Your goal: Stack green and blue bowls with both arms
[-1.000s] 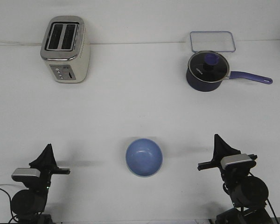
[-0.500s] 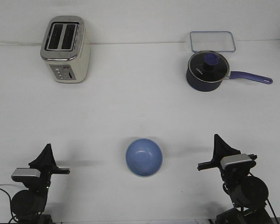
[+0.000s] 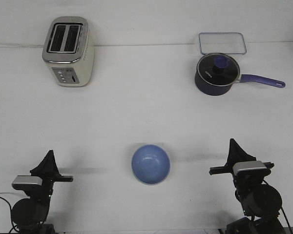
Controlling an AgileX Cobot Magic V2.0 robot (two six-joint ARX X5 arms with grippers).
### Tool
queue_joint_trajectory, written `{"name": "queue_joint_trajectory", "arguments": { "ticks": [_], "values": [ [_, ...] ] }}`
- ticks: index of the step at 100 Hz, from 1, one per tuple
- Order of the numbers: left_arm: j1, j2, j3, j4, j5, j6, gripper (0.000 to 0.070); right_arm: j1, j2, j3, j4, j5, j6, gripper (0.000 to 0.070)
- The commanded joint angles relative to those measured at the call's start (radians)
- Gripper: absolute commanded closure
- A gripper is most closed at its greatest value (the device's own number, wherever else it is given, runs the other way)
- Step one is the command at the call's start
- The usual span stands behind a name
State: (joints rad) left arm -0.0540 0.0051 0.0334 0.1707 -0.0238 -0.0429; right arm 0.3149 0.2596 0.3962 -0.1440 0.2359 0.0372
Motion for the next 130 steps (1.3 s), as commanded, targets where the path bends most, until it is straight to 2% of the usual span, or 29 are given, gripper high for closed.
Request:
{"name": "queue_joint_trajectory", "arguments": {
  "ticks": [1,22,30,51,64,130],
  "values": [
    [0.0,-0.001,-0.019,0.01,-0.003,0.008,0.0685,-0.035,-0.019,-0.018,0.011,-0.014,-0.068,0.07],
    [0.0,-0.001,-0.019,0.01,-0.003,0.008,0.0685,-0.216,-0.171,-0.179,0.039,-0.236,-0.243,0.07],
    [0.0,-0.001,-0.019,0.01,-0.003,0.008,0.0685,-0.259,-0.239,-0.237,0.035,-0.278,-0.282,0.07],
    [0.0,0.0,-0.019,0.011,-0.003,0.008,0.0685,-0.283,-0.259,-0.331,0.045,-0.285,-0.304,0.07],
    [0.0,0.0,-0.019,0.011,-0.003,0.008,0.0685,-0.283,-0.259,-0.385,0.097,-0.286,-0.301,0.07],
    [0.0,0.0,-0.019,0.01,-0.003,0.008,0.0685,-0.283,-0.259,-0.383,0.109,-0.286,-0.302,0.07]
  ]
}}
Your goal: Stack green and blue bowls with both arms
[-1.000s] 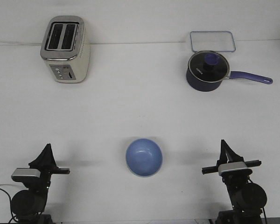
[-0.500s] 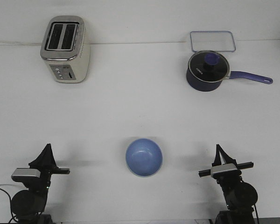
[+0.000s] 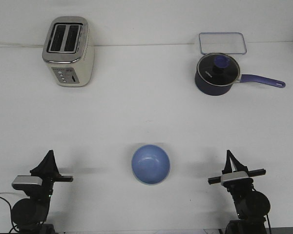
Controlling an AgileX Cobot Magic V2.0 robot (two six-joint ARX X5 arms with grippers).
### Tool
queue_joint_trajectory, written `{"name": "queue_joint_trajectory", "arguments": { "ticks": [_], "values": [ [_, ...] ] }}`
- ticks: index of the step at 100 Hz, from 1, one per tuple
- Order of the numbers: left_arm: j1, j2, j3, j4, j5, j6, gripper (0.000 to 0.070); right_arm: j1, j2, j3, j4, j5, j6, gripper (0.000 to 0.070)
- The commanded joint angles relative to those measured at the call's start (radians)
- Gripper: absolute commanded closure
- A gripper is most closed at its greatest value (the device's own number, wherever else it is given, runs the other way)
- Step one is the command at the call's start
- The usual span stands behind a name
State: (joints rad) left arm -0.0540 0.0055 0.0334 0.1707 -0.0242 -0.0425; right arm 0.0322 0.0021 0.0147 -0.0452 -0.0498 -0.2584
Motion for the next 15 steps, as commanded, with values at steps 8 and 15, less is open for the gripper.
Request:
{"name": "queue_joint_trajectory", "arguments": {
  "ticks": [8,15],
  "values": [
    [0.0,-0.001,-0.019,0.01,-0.003,0.008,0.0685,0.0,-0.001,-0.002,0.011,0.0,-0.006,0.07],
    [0.0,-0.001,-0.019,0.01,-0.003,0.008,0.0685,0.0,-0.001,-0.002,0.011,0.0,-0.006,0.07]
  ]
}}
